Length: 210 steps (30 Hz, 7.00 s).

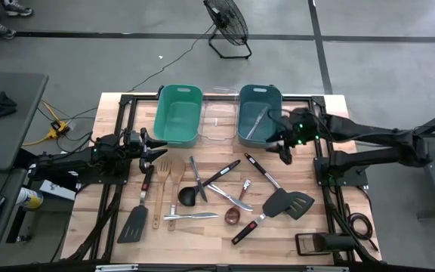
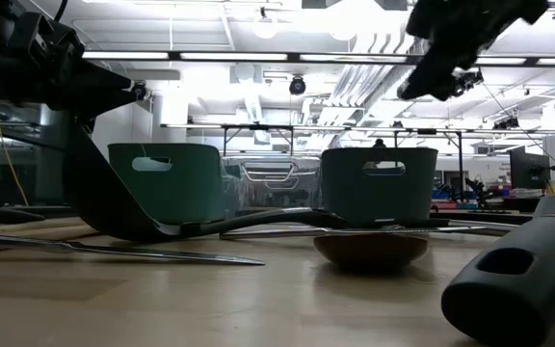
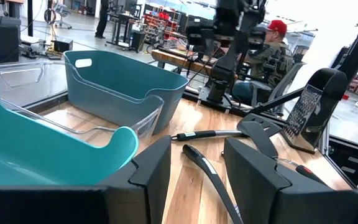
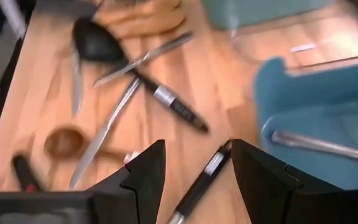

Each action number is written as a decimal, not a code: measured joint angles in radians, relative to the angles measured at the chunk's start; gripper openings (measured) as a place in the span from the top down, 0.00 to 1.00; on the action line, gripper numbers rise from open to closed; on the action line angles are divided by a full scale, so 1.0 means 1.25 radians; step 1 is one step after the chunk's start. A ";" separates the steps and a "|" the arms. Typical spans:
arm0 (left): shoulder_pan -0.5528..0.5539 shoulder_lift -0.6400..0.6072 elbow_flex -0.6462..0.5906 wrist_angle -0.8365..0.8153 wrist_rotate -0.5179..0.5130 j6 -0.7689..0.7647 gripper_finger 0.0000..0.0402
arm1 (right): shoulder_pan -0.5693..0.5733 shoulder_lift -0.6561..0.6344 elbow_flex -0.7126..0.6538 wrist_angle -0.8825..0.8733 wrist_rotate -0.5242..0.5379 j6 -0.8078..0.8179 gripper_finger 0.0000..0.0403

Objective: Pick & Place Kitchen Items
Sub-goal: Put the silver table knife into the blue bin

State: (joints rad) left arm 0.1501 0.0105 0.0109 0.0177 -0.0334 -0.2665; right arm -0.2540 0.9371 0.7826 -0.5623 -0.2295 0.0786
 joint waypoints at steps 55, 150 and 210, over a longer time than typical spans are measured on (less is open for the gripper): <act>0.000 0.000 0.000 0.000 0.000 0.000 0.63 | 0.409 0.247 0.159 0.131 0.042 0.240 0.56; 0.000 0.000 0.000 0.000 0.000 0.000 0.63 | 0.417 0.966 0.578 -0.094 0.268 0.467 0.47; 0.000 0.000 0.000 0.000 0.000 0.000 0.63 | 0.358 0.687 0.572 -0.254 0.130 0.318 0.91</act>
State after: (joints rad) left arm 0.1501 0.0105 0.0109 0.0177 -0.0338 -0.2665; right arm 0.1939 1.7965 1.4982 -0.8797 -0.0669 0.4765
